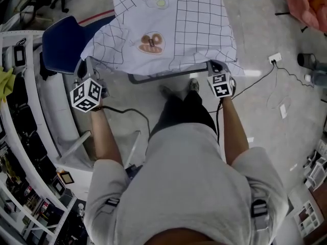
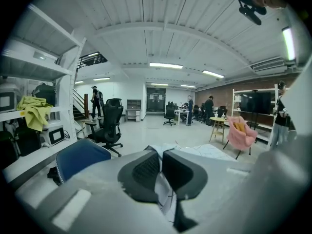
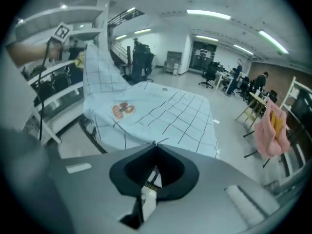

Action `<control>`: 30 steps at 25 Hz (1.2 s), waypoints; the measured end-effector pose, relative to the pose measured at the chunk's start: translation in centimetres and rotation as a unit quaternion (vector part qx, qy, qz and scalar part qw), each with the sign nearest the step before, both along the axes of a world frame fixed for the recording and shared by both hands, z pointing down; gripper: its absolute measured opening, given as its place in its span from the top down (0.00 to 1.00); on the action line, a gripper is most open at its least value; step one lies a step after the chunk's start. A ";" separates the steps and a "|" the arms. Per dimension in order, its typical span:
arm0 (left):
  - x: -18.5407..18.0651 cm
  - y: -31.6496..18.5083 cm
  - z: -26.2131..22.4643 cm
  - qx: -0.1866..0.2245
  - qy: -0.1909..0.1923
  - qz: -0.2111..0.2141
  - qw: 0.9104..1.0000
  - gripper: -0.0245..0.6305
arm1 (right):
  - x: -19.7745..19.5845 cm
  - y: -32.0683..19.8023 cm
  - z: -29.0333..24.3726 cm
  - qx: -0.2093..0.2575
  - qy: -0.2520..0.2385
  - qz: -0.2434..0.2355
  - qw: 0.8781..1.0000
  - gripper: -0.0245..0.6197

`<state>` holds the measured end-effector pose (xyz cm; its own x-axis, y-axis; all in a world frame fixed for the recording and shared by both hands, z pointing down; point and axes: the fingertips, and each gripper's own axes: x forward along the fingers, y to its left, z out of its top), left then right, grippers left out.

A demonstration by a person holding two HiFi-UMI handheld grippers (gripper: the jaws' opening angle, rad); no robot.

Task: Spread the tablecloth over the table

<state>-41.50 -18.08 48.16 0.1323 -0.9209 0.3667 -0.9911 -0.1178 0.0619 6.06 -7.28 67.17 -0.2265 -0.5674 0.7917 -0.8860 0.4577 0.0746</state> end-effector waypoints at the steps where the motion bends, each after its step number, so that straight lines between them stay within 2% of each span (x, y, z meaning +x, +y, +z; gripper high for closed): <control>1: 0.5 0.1 0.2 0.000 -0.002 0.010 1.000 0.92 | 0.5 -0.4 -1.6 0.014 -0.027 0.025 0.999 0.95; 5: 1.8 0.4 0.6 -0.002 -0.012 0.048 0.999 0.92 | 4.3 -2.2 -8.4 0.076 -0.132 0.126 0.980 0.95; 10: -0.5 1.3 2.5 -0.038 0.041 0.032 0.998 0.92 | 9.9 -2.4 -12.6 0.108 -0.192 0.204 0.954 0.95; 13: -0.2 0.4 3.2 -0.045 0.053 0.034 0.997 0.92 | 11.3 -4.5 -14.2 0.127 -0.207 0.210 0.947 0.95; 18: 2.9 -5.2 4.3 -0.070 0.058 0.048 0.995 0.92 | 10.7 -12.2 -15.4 0.125 -0.209 0.185 0.952 0.95; 20: 4.2 -8.9 4.8 -0.081 0.057 0.051 0.994 0.92 | 11.0 -15.9 -14.8 0.116 -0.217 0.188 0.951 0.95; 22: 4.4 -14.8 2.8 -0.074 0.069 0.037 0.994 0.92 | 11.9 -21.3 -16.5 0.124 -0.235 0.189 0.945 0.95; 24: 3.6 -22.2 -4.0 -0.023 0.091 0.014 0.996 0.92 | 13.1 -27.9 -22.8 0.175 -0.251 0.173 0.936 0.95; 26: 2.5 -28.8 -16.0 0.083 0.097 0.004 0.992 0.92 | 14.7 -33.8 -32.8 0.260 -0.254 0.147 0.920 0.95; 28: 1.5 -32.1 -27.4 0.184 0.095 0.009 0.978 0.92 | 16.9 -37.0 -41.6 0.341 -0.259 0.131 0.894 0.95; 30: 1.1 -32.2 -33.6 0.245 0.104 0.019 0.964 0.92 | 19.9 -37.3 -45.7 0.393 -0.262 0.131 0.871 0.95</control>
<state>-40.44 -50.28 14.57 0.1929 -0.9699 -0.1483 -0.9577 -0.2191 0.1868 25.96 -44.61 21.45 -0.2206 -0.9746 -0.0387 -0.9591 0.2240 -0.1732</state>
